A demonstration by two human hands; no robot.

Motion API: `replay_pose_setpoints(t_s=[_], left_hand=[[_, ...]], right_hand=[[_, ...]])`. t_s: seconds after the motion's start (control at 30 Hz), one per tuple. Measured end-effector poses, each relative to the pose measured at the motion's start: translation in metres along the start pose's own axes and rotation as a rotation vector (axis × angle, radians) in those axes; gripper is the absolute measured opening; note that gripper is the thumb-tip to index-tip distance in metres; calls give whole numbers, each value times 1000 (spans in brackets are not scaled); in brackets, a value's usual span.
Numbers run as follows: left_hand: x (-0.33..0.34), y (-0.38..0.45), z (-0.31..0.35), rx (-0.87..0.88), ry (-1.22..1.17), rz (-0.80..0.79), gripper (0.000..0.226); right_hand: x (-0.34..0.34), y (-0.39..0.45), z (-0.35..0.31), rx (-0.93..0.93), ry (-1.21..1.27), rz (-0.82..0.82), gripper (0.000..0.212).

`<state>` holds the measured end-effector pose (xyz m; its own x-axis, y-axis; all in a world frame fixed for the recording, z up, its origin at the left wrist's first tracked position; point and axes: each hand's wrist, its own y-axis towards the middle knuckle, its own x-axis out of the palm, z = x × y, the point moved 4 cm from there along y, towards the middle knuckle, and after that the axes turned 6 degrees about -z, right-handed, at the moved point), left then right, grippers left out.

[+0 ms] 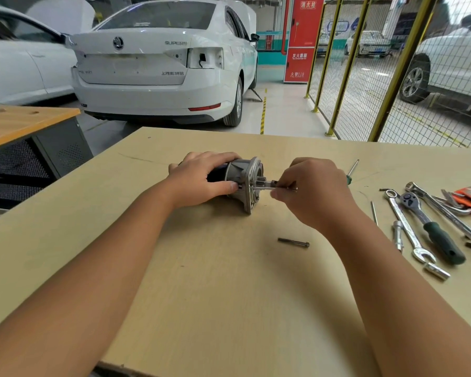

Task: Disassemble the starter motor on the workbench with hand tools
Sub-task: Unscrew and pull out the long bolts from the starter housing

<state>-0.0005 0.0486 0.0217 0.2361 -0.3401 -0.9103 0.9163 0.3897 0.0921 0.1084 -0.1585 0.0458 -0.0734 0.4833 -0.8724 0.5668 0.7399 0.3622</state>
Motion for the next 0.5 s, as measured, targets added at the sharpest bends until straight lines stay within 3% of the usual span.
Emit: replay_pose_setpoints(t_s=[0.23, 0.4, 0.5], left_hand=[[0, 1, 0, 1, 3, 3, 60], [0, 0, 1, 1, 8, 8, 63], [0, 0, 0, 1, 11, 6, 61]], right_hand=[[6, 1, 3, 16, 187, -39, 11], [13, 4, 4, 29, 101, -139, 37], [13, 4, 4, 22, 66, -141, 26]])
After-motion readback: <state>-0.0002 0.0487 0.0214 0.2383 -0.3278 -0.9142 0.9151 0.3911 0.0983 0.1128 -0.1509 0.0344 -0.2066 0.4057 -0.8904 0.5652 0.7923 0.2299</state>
